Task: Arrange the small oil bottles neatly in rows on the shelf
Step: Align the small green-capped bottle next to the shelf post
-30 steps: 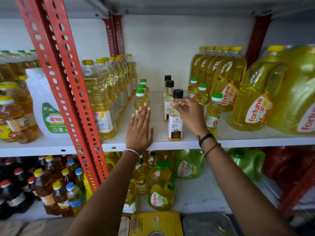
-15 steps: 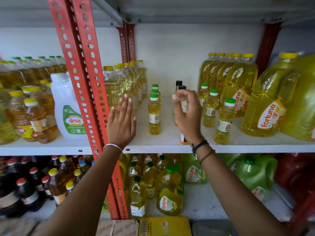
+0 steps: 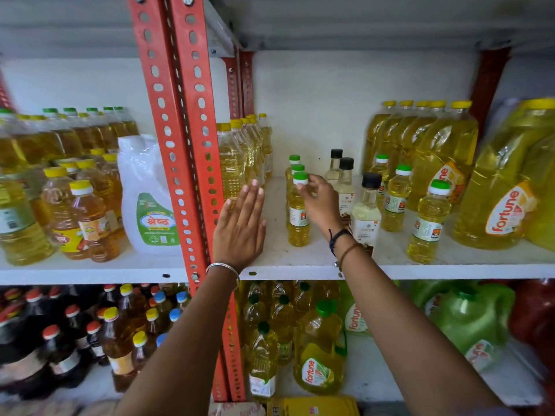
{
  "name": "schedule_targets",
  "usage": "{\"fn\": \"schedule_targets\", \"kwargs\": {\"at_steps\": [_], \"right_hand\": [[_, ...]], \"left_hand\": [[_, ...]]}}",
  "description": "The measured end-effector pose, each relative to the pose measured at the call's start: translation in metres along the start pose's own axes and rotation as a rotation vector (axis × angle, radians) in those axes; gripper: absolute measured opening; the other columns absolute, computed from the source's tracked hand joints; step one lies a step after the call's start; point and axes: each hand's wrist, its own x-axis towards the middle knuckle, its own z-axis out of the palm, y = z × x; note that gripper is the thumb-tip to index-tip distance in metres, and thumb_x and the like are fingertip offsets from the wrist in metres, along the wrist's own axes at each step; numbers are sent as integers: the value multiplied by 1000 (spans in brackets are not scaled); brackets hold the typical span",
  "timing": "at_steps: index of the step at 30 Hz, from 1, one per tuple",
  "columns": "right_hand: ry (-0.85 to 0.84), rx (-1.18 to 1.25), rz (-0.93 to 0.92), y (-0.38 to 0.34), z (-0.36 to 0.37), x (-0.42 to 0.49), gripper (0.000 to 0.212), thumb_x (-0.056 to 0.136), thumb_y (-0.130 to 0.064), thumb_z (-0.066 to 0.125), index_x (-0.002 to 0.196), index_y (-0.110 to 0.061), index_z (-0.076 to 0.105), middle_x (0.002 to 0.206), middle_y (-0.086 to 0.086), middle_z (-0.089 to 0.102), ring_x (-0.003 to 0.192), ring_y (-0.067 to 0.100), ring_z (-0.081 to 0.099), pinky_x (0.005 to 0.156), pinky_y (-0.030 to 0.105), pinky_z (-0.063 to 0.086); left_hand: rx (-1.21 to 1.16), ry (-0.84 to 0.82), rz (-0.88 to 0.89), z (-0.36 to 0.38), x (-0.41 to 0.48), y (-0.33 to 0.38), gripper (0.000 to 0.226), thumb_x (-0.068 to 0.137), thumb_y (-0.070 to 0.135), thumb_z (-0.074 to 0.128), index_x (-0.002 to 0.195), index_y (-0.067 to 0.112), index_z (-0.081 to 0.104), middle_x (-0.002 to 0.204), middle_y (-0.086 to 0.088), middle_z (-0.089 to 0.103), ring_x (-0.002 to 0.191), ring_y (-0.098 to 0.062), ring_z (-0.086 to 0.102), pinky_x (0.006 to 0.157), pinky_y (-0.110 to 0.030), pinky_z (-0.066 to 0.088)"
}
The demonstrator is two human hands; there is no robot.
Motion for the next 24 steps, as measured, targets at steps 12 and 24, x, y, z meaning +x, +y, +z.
{"fn": "schedule_targets", "kwargs": {"at_steps": [12, 24], "right_hand": [[116, -383, 43, -6, -1, 18, 34, 72, -48, 70, 76, -15, 63, 91, 9, 69, 87, 30, 62, 81, 38, 40], [-5, -153, 20, -3, 0, 7, 29, 83, -38, 66, 95, -12, 65, 99, 9, 71, 91, 23, 64, 73, 28, 46]], "left_hand": [[-23, 1, -5, -1, 0, 1, 58, 97, 31, 26, 149, 5, 23, 156, -10, 17, 145, -20, 12, 117, -35, -6], [-35, 11, -3, 0, 0, 1, 58, 97, 32, 26, 149, 5, 21, 156, -9, 16, 145, -17, 8, 118, -34, -5]]}}
